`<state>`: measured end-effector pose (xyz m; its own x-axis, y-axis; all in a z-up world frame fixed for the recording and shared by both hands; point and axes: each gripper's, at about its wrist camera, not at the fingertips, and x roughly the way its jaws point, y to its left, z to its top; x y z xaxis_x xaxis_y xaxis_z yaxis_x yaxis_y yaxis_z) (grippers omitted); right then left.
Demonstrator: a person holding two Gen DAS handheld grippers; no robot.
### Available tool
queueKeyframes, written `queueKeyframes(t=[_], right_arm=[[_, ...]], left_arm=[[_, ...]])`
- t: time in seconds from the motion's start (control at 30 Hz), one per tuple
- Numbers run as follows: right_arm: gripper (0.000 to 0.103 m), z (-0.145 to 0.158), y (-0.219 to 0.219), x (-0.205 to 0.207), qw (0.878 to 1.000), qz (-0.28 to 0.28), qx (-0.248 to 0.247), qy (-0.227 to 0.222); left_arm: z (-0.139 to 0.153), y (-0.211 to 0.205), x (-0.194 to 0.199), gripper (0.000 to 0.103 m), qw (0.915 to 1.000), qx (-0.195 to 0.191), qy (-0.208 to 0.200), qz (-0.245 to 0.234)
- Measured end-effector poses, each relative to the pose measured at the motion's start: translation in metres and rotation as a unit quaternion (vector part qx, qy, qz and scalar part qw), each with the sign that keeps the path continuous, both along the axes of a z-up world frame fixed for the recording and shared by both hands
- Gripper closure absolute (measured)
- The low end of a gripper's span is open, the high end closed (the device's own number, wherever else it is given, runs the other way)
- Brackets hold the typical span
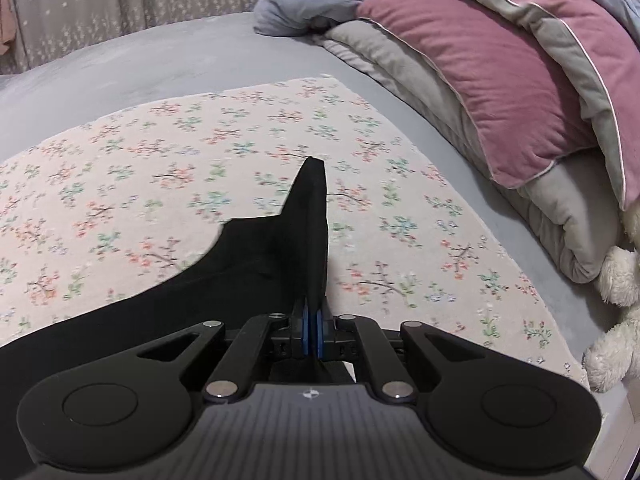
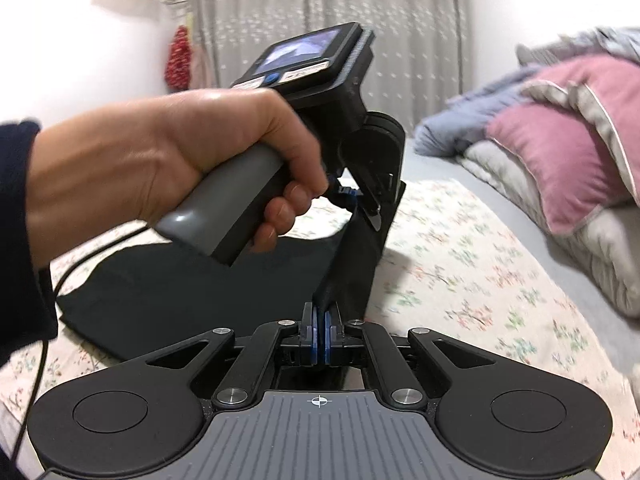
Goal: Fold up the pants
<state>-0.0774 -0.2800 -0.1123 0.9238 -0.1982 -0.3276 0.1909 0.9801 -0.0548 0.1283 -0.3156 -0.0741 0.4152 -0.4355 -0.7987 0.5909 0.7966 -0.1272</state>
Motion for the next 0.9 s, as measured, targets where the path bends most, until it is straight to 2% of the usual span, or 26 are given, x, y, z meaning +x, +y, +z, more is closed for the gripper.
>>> queueKeyframes(t=[0.17,0.3,0.7,0.9], right_arm=[[0.099,0.000,0.021,0.009,0.999,0.017,-0.039,0.000],[0.099,0.001,0.045,0.012,0.997,0.034,-0.072,-0.006],[0.099,0.003,0.119,0.044,0.986,0.115,-0.116,-0.018],[0.099,-0.008,0.159,0.062,0.977,0.161,-0.137,-0.012]], left_arm=[[0.008,0.031,0.007,0.096,0.9996,-0.016,-0.006,0.020],[0.015,0.073,0.013,0.097,0.9975,-0.057,-0.001,0.042],[0.019,0.217,0.035,0.097,0.9797,-0.166,0.026,0.110],[0.010,0.277,0.041,0.097,0.9737,-0.189,0.022,0.125]])
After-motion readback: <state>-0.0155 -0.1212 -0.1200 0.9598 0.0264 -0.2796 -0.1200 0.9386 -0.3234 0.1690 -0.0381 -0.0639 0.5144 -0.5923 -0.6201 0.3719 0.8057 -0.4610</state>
